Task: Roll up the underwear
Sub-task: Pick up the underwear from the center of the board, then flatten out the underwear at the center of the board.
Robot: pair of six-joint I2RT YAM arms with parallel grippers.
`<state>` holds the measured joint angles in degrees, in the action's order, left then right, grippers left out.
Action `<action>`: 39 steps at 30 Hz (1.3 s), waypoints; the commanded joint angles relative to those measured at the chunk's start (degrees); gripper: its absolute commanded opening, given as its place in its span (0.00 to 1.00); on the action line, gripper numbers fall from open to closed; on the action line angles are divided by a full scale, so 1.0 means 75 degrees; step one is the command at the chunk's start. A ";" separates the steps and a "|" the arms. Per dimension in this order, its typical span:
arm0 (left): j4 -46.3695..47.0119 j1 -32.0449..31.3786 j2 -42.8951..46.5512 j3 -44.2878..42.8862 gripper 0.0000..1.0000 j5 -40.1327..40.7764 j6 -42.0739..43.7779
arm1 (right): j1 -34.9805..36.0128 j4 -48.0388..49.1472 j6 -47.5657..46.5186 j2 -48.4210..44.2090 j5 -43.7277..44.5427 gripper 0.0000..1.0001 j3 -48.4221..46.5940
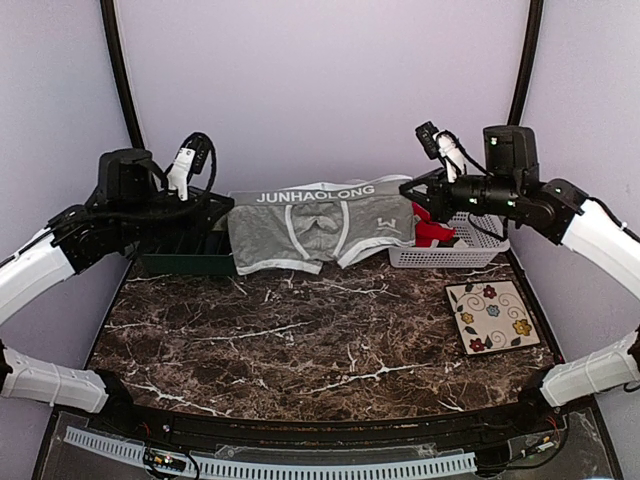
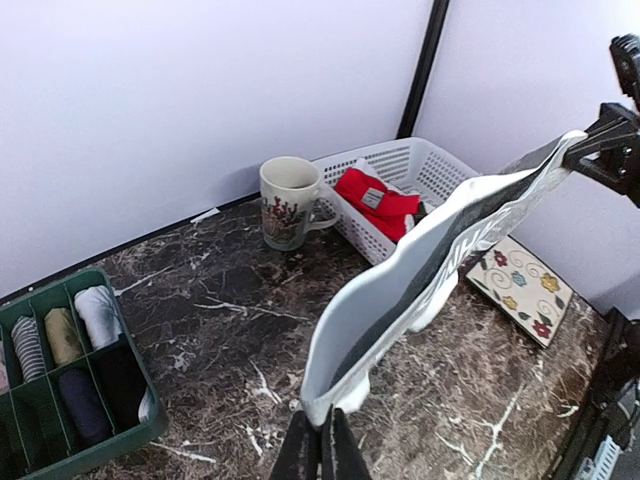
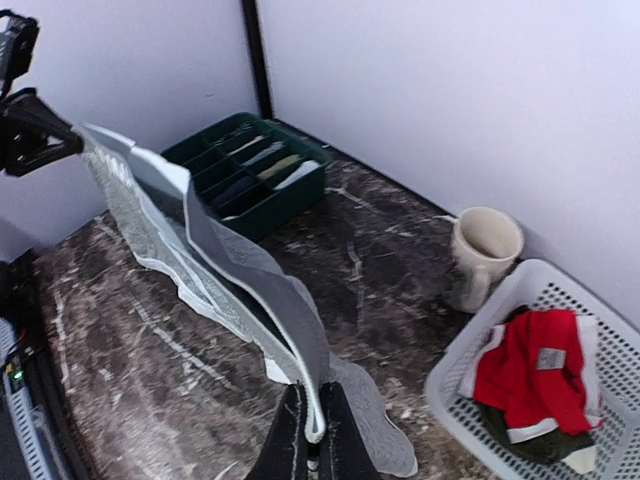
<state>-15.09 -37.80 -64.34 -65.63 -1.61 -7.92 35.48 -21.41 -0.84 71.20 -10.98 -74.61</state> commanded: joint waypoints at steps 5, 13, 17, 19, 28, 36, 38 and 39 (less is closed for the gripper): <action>-0.1097 -0.0165 0.1629 0.0957 0.00 -0.1328 -0.0680 | 0.0828 0.0599 0.2140 -0.1130 -0.1241 0.00 0.1873; -0.1151 -0.0164 0.0170 0.1870 0.67 0.0693 -0.0682 | 0.0318 -0.0122 0.2497 0.1292 0.0855 0.56 0.2211; -0.1475 -0.0163 0.0193 0.2068 0.77 0.0471 -0.0734 | 0.0311 -0.0833 0.2599 0.1747 0.0750 0.63 0.2157; -0.1515 -0.0175 0.0137 0.2150 0.76 -0.0065 -0.0811 | 0.0308 -0.0631 0.2593 0.1562 0.0137 0.63 0.2345; -0.0781 -0.0210 -0.0349 0.3195 0.53 -0.0939 -0.1856 | 0.1111 -0.0667 0.2671 0.3044 -0.1324 0.40 0.1766; -0.0754 -0.0219 -0.0604 0.3458 0.52 -0.0642 -0.2700 | 0.1116 -0.1316 0.3217 0.3484 0.0054 0.38 0.1645; -0.0769 -0.0210 -0.0679 0.3465 0.52 -0.0580 -0.2738 | 0.1108 -0.1298 0.3207 0.3645 0.0144 0.38 0.1622; -0.0810 -0.0210 -0.0743 0.3456 0.52 -0.0536 -0.2750 | 0.1115 -0.1269 0.3215 0.3736 0.0196 0.39 0.1600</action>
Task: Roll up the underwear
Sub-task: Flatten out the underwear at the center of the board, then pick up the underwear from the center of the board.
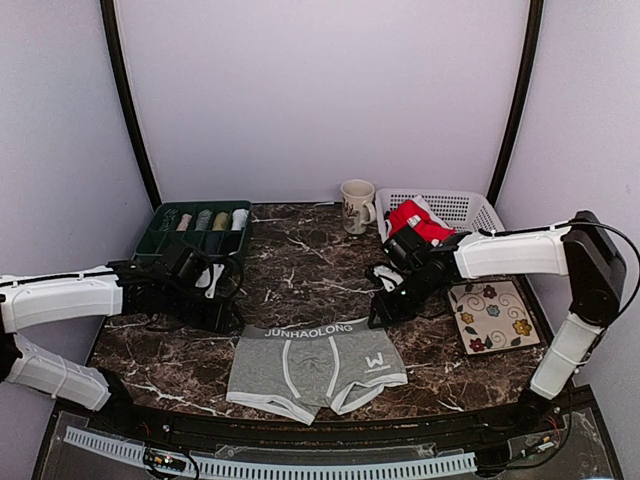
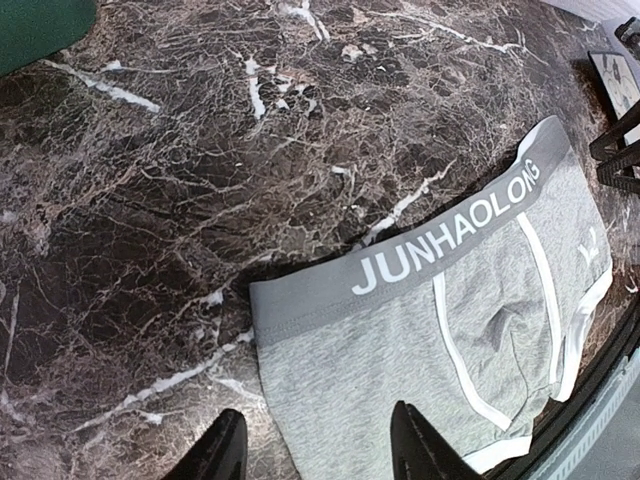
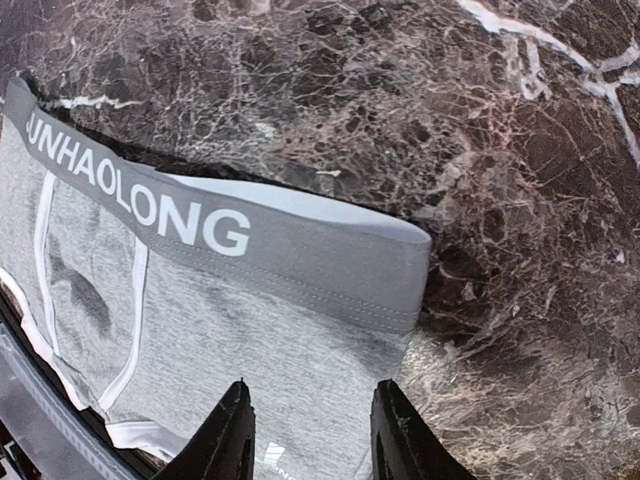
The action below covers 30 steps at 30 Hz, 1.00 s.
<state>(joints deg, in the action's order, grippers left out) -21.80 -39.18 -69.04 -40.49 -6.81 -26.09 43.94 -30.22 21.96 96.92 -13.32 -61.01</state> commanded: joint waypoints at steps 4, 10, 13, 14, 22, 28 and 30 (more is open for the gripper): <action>-0.0213 -0.0004 -0.0388 0.0015 0.52 0.0478 -0.0385 | -0.0023 0.0120 0.0235 0.0687 0.0587 0.39 -0.0359; -0.0311 0.0162 -0.0630 -0.0020 0.47 0.0806 -0.0538 | -0.0397 0.0220 0.0057 0.1066 0.0872 0.11 -0.0206; 0.0022 0.0179 -0.0776 0.0021 0.46 0.0707 -0.0391 | -0.0811 0.0531 -0.0171 0.0868 0.0470 0.00 0.0258; 0.0185 0.0181 -0.0832 0.0043 0.46 0.0628 -0.0307 | -0.1020 0.0675 -0.0242 0.0826 0.0229 0.00 0.0417; 0.1373 0.0182 -0.1691 0.0159 0.35 0.0469 0.0039 | -0.1347 0.0792 -0.0762 0.1023 -0.0988 0.00 0.0430; 0.1677 0.0181 -0.2045 0.0233 0.30 0.0380 -0.0171 | -0.1378 0.0746 -0.0392 0.0414 -0.1188 0.20 0.0337; 0.1711 0.0174 -0.2163 0.0225 0.27 0.0302 -0.0137 | -0.1373 0.0748 -0.0204 0.0293 -0.1292 0.34 0.0256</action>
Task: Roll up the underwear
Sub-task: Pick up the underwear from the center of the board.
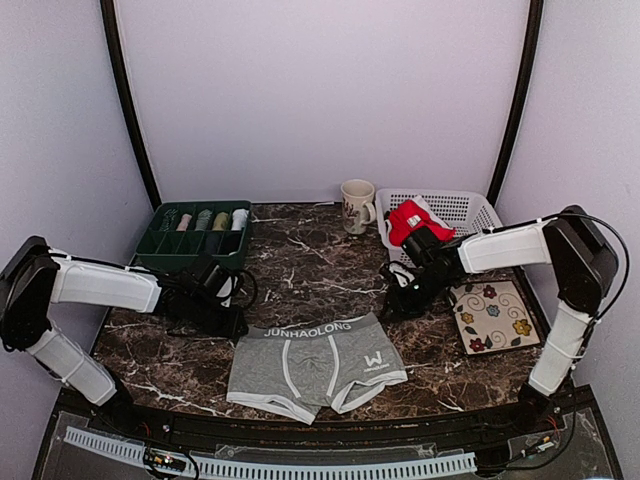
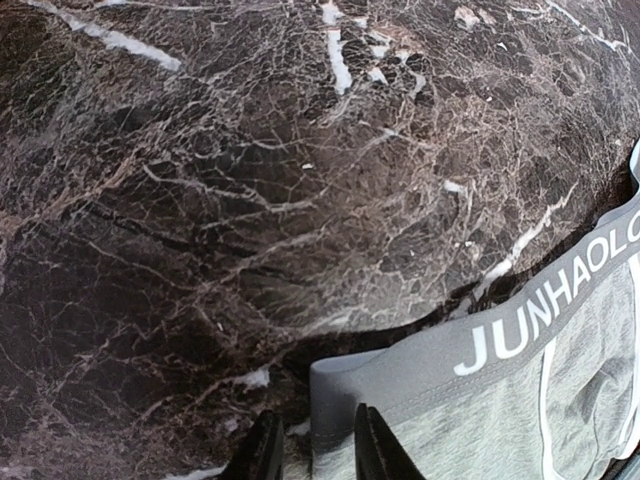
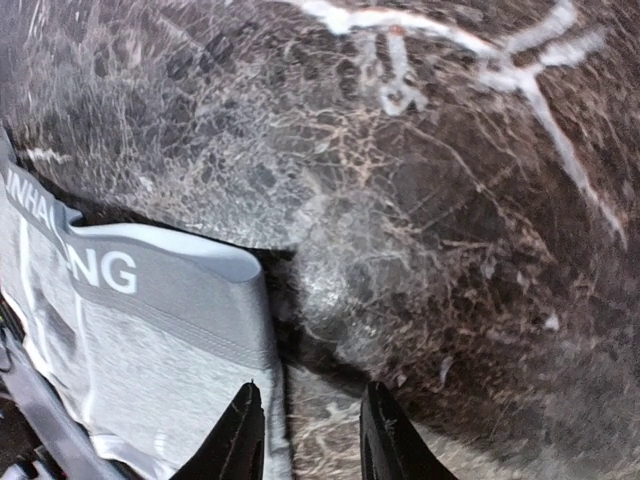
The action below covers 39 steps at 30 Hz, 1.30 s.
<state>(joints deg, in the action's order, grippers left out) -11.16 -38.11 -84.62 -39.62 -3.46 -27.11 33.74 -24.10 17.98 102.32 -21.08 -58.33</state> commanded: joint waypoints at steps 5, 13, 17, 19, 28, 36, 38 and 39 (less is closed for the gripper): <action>0.0312 0.0019 -0.0184 0.0033 0.23 -0.0307 0.0123 | 0.0066 -0.0058 0.0322 -0.0211 -0.0404 0.43 -0.0423; -0.0127 0.0081 0.0127 -0.0077 0.30 0.0050 0.0067 | 0.0501 -0.0552 -0.0259 0.0771 -0.0095 0.38 -0.1322; -0.0077 0.0228 0.0509 0.0102 0.33 0.0069 -0.0005 | 0.0688 -0.0702 -0.0466 0.1090 0.0048 0.24 -0.1512; -0.0100 0.0327 0.0649 0.0154 0.34 0.0032 0.0000 | 0.0705 -0.0749 -0.0517 0.1044 0.0099 0.04 -0.1597; -0.0437 0.0952 0.1027 0.0028 0.34 0.0130 0.0316 | 0.0611 -0.1346 -0.0819 0.0437 0.0498 0.00 -0.2307; -0.0823 0.1153 0.1160 -0.0215 0.38 0.0312 0.0804 | 0.1482 -0.1030 -0.1905 -0.0832 -0.1540 0.00 -0.2297; -0.0839 0.1182 0.1248 -0.0199 0.41 0.0216 0.0957 | 0.2113 -0.1293 -0.2228 -0.1118 -0.1850 0.00 -0.2143; -0.0807 0.1197 0.1321 -0.0165 0.43 0.0150 0.1031 | 0.2396 -0.1445 -0.2355 -0.1261 -0.1941 0.00 -0.1965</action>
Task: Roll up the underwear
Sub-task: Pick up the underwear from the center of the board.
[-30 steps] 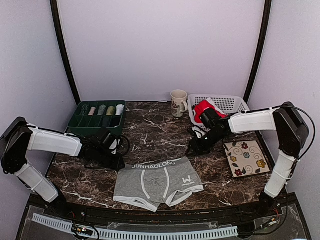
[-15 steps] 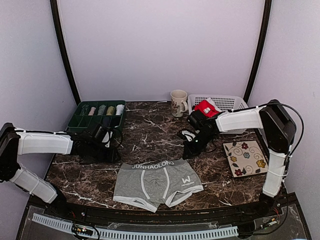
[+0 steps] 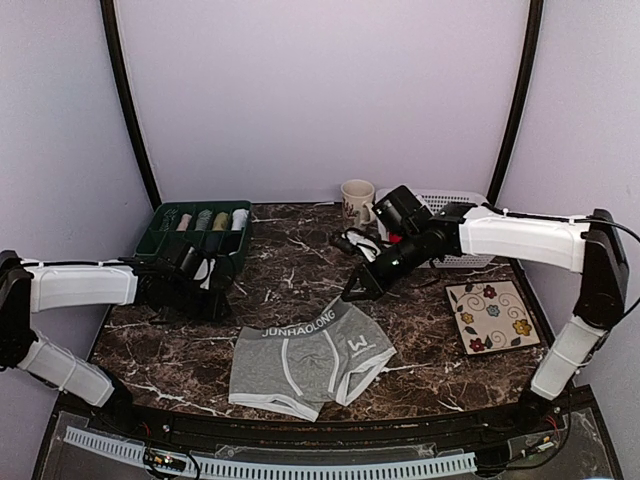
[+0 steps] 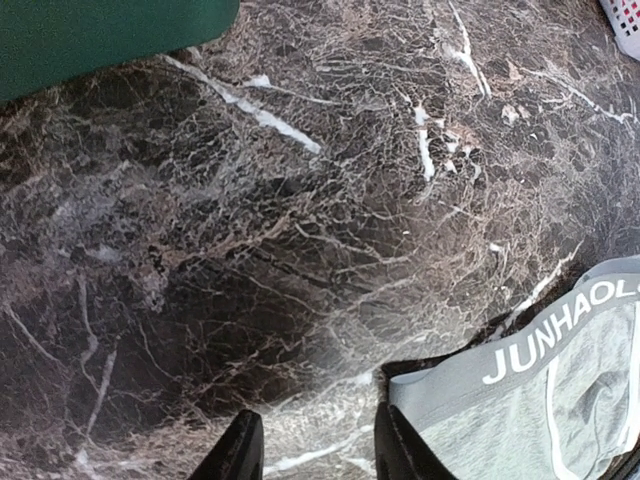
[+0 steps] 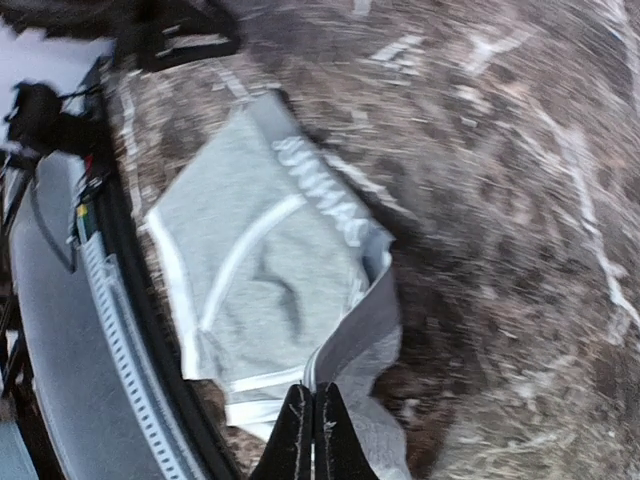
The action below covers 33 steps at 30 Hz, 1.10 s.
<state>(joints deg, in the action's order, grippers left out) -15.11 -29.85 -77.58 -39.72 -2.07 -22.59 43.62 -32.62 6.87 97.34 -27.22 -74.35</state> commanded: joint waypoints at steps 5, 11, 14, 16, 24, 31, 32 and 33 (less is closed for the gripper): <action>-0.0010 0.0123 0.0809 0.0070 0.51 -0.0755 0.0990 | 0.1884 -0.0942 -0.1233 -0.1393 -0.0682 0.00 0.2028; 0.0438 0.0131 0.1016 0.0347 0.54 -0.2492 0.2401 | 0.1837 -0.1253 -0.0707 -0.0979 0.0641 0.00 0.2360; 0.0556 0.0126 0.1198 0.0546 0.52 -0.3212 0.3394 | 0.1837 -0.1242 -0.0457 -0.0544 0.0847 0.00 0.2374; 0.0512 0.0122 0.1501 0.0725 0.52 -0.3686 0.4208 | 0.1820 -0.1214 -0.0329 -0.0503 0.0913 0.00 0.2331; -0.0439 0.0117 0.2513 0.0906 0.52 -0.4272 0.6568 | 0.1065 -0.0952 0.0188 -0.0936 0.0874 0.00 0.2427; -0.1474 -0.0616 0.1671 0.0459 0.53 -0.4094 0.7922 | 0.0888 -0.1007 0.0113 -0.0907 0.0814 0.00 0.2380; -0.1516 -0.0783 0.1490 0.0413 0.53 -0.4030 0.7951 | 0.0888 -0.1026 0.0106 -0.0903 0.0827 0.00 0.2378; -0.1527 -0.0972 0.1354 0.0390 0.54 -0.4017 0.7965 | 0.0886 -0.1038 0.0093 -0.0903 0.0829 0.00 0.2378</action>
<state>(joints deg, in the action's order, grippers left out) -21.74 -32.82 -64.38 -34.50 -32.16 31.00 50.43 -40.34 7.55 90.96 -21.15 -55.70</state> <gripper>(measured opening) 0.528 0.004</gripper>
